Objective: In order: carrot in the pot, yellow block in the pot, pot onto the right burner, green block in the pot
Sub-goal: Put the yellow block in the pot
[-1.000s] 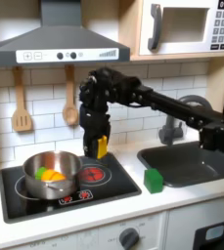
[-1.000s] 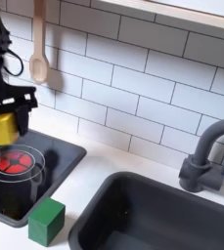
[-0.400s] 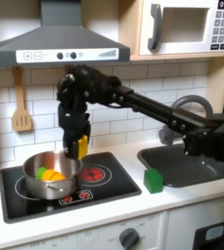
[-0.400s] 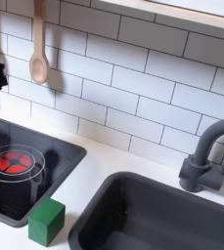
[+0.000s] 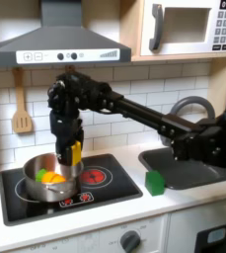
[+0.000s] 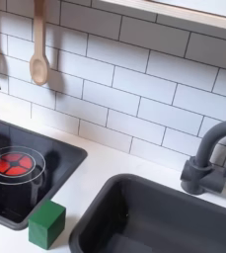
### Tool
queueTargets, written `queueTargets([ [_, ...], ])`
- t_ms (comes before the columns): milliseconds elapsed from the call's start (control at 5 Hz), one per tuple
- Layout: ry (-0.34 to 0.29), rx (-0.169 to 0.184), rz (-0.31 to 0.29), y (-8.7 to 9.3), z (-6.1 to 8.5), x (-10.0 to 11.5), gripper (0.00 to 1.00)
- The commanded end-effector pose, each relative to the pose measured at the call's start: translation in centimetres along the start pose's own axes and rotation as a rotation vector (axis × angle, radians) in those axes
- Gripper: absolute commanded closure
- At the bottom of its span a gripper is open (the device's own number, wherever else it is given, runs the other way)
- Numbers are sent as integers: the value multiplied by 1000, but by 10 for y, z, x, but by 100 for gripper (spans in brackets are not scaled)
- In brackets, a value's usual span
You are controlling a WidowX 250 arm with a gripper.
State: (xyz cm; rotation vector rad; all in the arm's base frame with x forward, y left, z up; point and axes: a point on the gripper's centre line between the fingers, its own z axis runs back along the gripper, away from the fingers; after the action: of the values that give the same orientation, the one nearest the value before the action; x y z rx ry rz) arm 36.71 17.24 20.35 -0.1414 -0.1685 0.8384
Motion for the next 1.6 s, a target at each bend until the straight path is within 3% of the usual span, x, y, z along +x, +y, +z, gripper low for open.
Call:
queueTargets([
  [0,29,27,3,1,-17,3,100],
  [400,40,42,18,1,-30,11,100],
  [1000,19,50,20,4,-28,12,100],
  [1200,26,53,39,6,-28,13,0],
  [1400,24,48,12,4,-28,13,0],
])
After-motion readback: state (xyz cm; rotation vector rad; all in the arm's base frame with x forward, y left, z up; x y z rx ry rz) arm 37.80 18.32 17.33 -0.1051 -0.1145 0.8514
